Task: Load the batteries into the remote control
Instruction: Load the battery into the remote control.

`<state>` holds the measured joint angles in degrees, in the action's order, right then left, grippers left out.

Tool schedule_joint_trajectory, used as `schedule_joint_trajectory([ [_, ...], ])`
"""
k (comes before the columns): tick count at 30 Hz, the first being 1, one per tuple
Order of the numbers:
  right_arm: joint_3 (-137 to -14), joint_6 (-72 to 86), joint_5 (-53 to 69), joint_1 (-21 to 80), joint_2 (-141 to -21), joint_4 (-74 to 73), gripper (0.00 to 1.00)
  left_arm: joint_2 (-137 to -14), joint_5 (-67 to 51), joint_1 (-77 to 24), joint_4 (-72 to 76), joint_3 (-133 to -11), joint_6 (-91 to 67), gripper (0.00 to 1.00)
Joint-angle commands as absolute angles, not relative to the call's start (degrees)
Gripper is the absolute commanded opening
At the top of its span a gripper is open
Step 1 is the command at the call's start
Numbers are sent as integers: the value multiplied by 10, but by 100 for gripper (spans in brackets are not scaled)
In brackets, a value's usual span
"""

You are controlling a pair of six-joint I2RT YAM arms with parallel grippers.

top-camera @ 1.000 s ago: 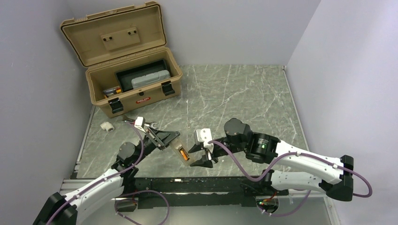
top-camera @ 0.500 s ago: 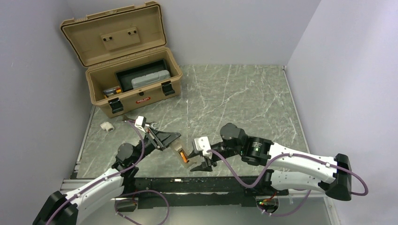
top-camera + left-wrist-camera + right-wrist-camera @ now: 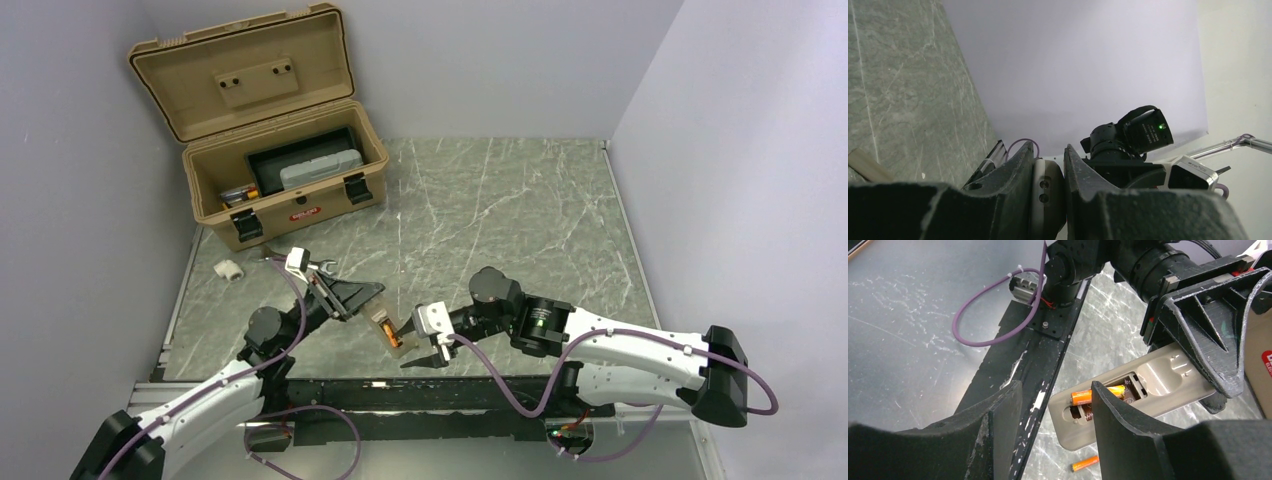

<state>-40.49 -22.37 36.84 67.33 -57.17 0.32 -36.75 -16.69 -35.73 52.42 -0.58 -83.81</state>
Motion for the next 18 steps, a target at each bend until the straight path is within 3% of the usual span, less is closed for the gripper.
schedule_joint_trajectory([
  [1, -415, -240, 390, 672, -562, 53, 56, -348, -172, -359, 551, 14, -847, 0],
  [18, -412, -251, 416, 672, -596, 87, 59, -354, -182, -359, 559, 7, -848, 0],
])
